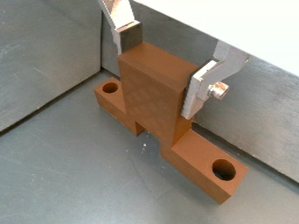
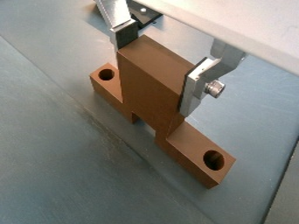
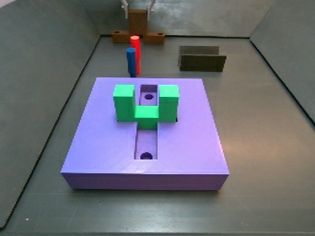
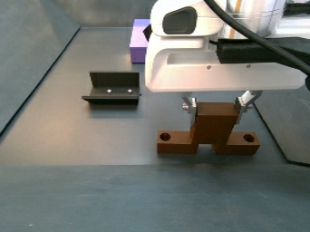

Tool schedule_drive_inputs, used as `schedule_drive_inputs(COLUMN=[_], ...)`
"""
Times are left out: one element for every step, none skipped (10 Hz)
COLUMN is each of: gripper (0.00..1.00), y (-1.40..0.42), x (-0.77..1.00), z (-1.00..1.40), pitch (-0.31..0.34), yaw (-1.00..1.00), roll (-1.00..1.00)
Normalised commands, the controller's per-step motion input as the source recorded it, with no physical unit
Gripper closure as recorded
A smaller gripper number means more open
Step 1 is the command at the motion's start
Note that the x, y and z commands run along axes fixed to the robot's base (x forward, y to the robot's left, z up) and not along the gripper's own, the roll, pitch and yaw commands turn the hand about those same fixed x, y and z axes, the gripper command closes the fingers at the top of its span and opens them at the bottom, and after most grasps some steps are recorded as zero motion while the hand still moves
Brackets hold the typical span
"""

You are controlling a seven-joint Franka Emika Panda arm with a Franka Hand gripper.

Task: Pick up the brown object. Move up. Move to above the board. Insert the brown object.
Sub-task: Pick up the brown object.

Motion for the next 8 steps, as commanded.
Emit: schedule_drive_inputs(gripper=[1.00,1.00,1.00,1.00,1.00,1.00,1.00,1.00], y=[0.00,0.00,0.00,0.00,0.00,0.00,0.00,0.00], x=[0.00,0.00,0.00,0.00,0.00,0.00,0.00,0.00], z=[0.00,0.00,0.00,0.00,0.00,0.00,0.00,0.00], pitch=[0.000,0.000,0.000,0.000,0.000,0.000,0.000,0.000], yaw=[0.00,0.00,0.00,0.00,0.00,0.00,0.00,0.00], roll=[0.00,0.00,0.00,0.00,0.00,0.00,0.00,0.00])
